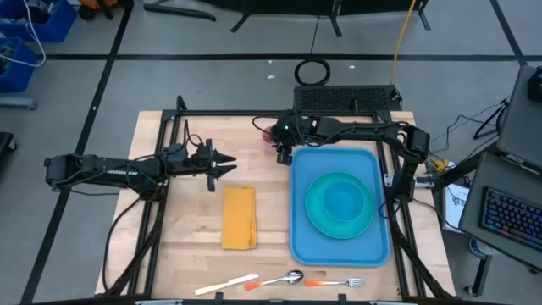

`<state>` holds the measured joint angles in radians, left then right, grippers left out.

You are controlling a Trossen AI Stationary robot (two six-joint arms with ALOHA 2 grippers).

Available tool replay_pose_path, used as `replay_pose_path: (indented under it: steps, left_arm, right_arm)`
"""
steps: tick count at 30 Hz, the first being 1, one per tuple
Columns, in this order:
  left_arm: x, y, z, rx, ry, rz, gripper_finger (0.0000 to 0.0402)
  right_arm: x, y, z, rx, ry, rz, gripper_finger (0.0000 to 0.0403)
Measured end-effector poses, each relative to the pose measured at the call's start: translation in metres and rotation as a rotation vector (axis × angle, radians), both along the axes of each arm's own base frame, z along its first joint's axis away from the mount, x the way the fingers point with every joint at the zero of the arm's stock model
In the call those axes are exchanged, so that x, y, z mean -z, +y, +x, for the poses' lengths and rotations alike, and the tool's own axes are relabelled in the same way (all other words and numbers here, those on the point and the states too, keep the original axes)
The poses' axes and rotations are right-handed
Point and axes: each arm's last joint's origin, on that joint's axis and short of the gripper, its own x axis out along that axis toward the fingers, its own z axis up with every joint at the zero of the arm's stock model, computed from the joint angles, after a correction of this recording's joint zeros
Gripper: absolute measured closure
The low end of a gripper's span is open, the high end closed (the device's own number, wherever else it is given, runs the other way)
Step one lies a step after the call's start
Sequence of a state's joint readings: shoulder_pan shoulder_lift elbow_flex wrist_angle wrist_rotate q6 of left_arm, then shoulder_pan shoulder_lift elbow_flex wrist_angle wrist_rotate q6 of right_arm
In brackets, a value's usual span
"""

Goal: Set up tray
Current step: Put the pink cup on the tray to the top right of the blue plate

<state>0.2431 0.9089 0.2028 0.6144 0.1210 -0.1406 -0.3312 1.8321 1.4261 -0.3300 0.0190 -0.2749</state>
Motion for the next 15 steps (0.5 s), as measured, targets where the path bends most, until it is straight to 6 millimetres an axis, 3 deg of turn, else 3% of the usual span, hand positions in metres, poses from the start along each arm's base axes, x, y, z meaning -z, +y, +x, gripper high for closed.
replay_pose_path:
  steps: [5,15]
  left_arm:
    - [0.000,0.000,0.000,-0.002,0.003,-0.001,0.0268]
    - [0.001,0.001,0.000,-0.002,0.008,0.006,0.0268]
  right_arm:
    - [0.018,-0.002,0.006,-0.006,0.041,0.005,0.0248]
    - [0.024,-0.004,0.010,-0.014,0.026,-0.012,0.0254]
